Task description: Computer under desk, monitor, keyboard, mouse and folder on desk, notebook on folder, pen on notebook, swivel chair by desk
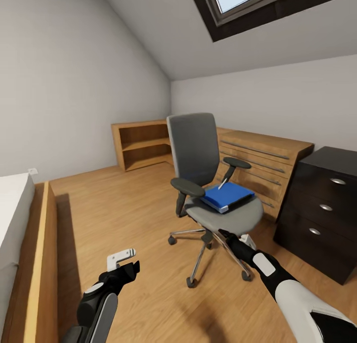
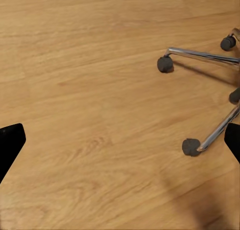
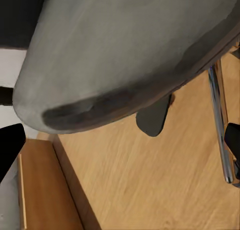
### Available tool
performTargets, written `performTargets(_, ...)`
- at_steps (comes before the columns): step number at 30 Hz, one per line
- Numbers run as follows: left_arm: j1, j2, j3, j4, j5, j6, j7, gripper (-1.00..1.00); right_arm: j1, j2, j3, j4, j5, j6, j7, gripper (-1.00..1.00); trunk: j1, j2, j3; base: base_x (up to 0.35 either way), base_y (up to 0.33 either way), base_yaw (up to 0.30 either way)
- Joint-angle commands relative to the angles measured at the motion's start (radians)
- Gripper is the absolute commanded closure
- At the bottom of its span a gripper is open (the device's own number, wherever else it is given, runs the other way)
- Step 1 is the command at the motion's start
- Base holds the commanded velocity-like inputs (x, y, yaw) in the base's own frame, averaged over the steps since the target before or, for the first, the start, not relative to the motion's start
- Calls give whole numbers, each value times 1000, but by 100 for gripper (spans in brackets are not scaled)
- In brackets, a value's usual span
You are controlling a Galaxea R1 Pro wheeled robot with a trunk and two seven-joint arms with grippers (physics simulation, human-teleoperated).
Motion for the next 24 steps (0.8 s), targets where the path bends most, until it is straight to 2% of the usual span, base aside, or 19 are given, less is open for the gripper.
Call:
performTargets(1,-1,0,-1,-1,11,3,10,-100,-1,0,-14,1,7,5,-1,-100,0,0,-1,213,0,0)
performTargets(12,-1,0,-1,-1,11,3,10,-100,-1,-1,-14,0,7,5,-1,-100,0,0,-1,125,0,0)
performTargets(24,-1,0,-1,-1,11,2,10,-100,-1,-7,-14,0,7,5,-1,-100,0,0,-1,204,0,0)
